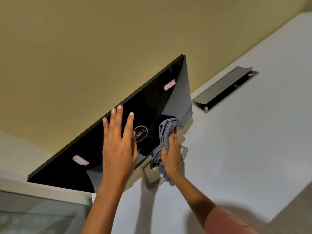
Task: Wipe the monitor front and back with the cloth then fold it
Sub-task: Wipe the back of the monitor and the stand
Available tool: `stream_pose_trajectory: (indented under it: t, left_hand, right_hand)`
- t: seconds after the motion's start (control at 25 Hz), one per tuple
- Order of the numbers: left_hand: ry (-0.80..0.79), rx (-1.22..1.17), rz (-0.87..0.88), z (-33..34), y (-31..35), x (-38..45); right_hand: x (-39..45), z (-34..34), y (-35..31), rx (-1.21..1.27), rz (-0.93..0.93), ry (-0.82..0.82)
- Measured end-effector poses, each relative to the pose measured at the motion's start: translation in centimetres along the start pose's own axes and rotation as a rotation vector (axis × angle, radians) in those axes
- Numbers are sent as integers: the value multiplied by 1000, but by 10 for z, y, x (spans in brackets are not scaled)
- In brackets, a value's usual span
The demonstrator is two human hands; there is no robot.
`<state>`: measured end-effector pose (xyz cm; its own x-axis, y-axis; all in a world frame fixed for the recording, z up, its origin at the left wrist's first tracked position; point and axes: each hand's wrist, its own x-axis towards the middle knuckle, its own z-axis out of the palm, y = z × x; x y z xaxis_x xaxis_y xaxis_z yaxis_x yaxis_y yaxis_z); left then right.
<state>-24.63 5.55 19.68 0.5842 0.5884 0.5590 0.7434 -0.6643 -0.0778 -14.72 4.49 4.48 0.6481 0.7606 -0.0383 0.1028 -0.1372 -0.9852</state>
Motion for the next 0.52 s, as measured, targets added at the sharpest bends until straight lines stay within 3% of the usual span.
stream_pose_trajectory:
  t: [0.16, 0.28, 0.4, 0.52]
  left_hand:
    - [-13, 26, -11, 12, 4, 15]
    - [-33, 52, 5, 21, 5, 19]
    - [-42, 84, 32, 26, 2, 20]
    - [-44, 93, 58, 28, -1, 19]
  right_hand:
    - [-26, -4, 14, -2, 19, -149]
    - [-28, 3, 17, -136, -59, -104]
    - [-31, 17, 20, -445, -234, -33]
    - [-47, 20, 57, -718, -384, -148]
